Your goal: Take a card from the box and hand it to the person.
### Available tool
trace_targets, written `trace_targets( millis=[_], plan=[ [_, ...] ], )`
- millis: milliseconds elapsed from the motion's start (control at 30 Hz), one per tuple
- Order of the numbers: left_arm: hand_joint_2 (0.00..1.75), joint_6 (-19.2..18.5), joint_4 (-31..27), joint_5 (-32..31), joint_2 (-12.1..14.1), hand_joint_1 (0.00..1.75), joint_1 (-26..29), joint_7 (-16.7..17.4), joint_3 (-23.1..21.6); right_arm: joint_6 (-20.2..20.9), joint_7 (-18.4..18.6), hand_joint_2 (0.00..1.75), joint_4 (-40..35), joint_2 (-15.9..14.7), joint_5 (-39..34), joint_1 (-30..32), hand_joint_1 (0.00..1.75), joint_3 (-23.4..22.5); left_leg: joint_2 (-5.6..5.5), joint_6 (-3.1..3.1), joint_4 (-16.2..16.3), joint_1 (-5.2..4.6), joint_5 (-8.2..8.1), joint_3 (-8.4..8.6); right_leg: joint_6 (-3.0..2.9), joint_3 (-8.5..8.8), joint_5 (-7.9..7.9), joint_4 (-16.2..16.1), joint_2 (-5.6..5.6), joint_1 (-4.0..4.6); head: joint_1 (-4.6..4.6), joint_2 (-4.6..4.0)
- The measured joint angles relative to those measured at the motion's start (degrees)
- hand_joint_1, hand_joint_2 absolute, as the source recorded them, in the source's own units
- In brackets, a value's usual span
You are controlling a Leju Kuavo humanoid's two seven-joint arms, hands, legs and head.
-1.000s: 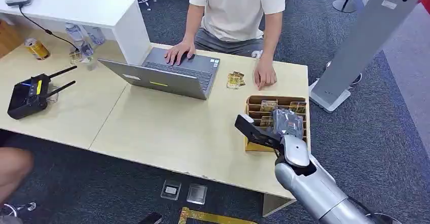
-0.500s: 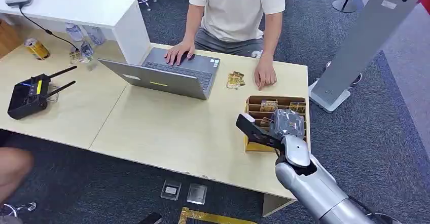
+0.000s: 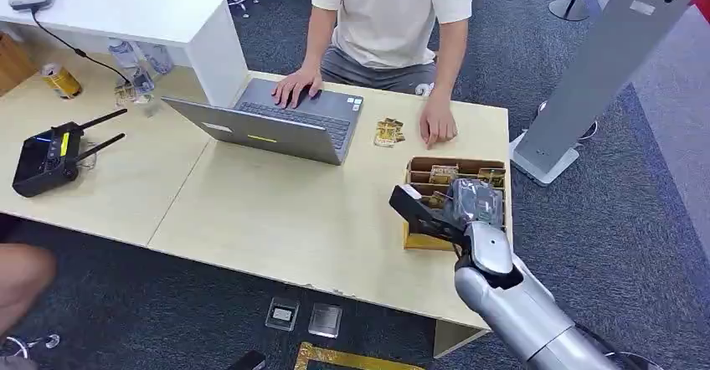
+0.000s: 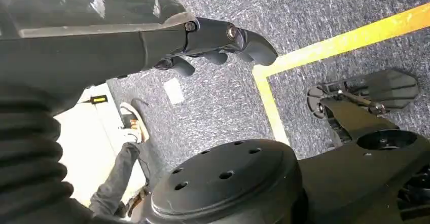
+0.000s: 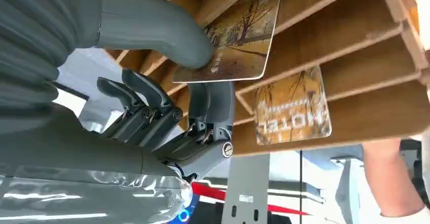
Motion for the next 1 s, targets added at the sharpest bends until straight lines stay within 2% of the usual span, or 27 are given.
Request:
trace_targets(
  millis=[133,200,433,567,667,867,1000],
  plan=[
    [1.75,0.4,0.0,0.6,0.1,0.00,0.0,0.2,0.0,0.1,1.9,1.75,-4.3,-1.1,-0.4,-0.8,1.75,-0.7,0.00,0.00,0.0,0.00,0.00,0.01,0.03,0.00,0.03,0.0,0.01,0.00,0.00,0.00],
    [1.75,0.5,0.0,0.9,0.1,0.00,0.1,0.2,0.0,1.6,2.3,1.75,-8.0,-2.2,-0.4,-1.2,1.75,-1.0,0.00,0.00,0.0,0.00,0.00,0.02,0.04,0.00,0.03,0.0,0.01,0.00,0.00,0.00],
    [1.75,0.7,0.0,1.6,0.4,0.00,0.4,0.8,0.1,5.0,2.7,1.75,-26.4,-6.5,1.0,-0.8,1.75,-4.1,0.01,0.00,0.0,0.00,0.00,0.01,0.04,-0.02,0.03,0.0,0.02,0.00,-0.02,0.00],
    [1.75,0.7,0.0,1.7,0.5,0.00,0.5,0.9,0.2,5.1,2.7,1.75,-35.7,-7.9,2.6,0.4,1.75,-5.7,0.04,0.00,0.0,0.00,0.00,0.03,0.04,-0.01,0.03,0.0,0.07,0.00,-0.04,0.00],
    [1.75,0.7,0.0,1.7,0.5,0.00,0.5,0.9,0.2,4.5,2.7,1.75,-39.9,-8.0,4.6,1.5,1.75,-6.3,0.05,0.00,0.0,0.00,0.00,0.04,0.04,-0.01,0.03,0.0,0.07,0.00,-0.02,0.00],
    [1.75,0.3,0.0,0.6,0.4,0.00,0.4,0.5,0.1,-1.1,2.1,1.75,-41.0,-7.2,8.4,2.3,1.75,-6.3,0.04,0.00,0.0,0.00,0.00,0.02,0.04,0.01,0.03,0.0,0.06,0.00,-0.04,0.00],
    [1.75,-0.2,0.0,-0.4,0.2,0.00,0.2,0.0,0.0,-9.7,0.0,1.75,-36.1,-5.9,11.6,1.8,1.75,-6.2,0.02,0.00,0.0,0.00,0.00,0.01,0.05,0.03,0.03,0.0,0.05,0.00,-0.02,0.00]
  ],
)
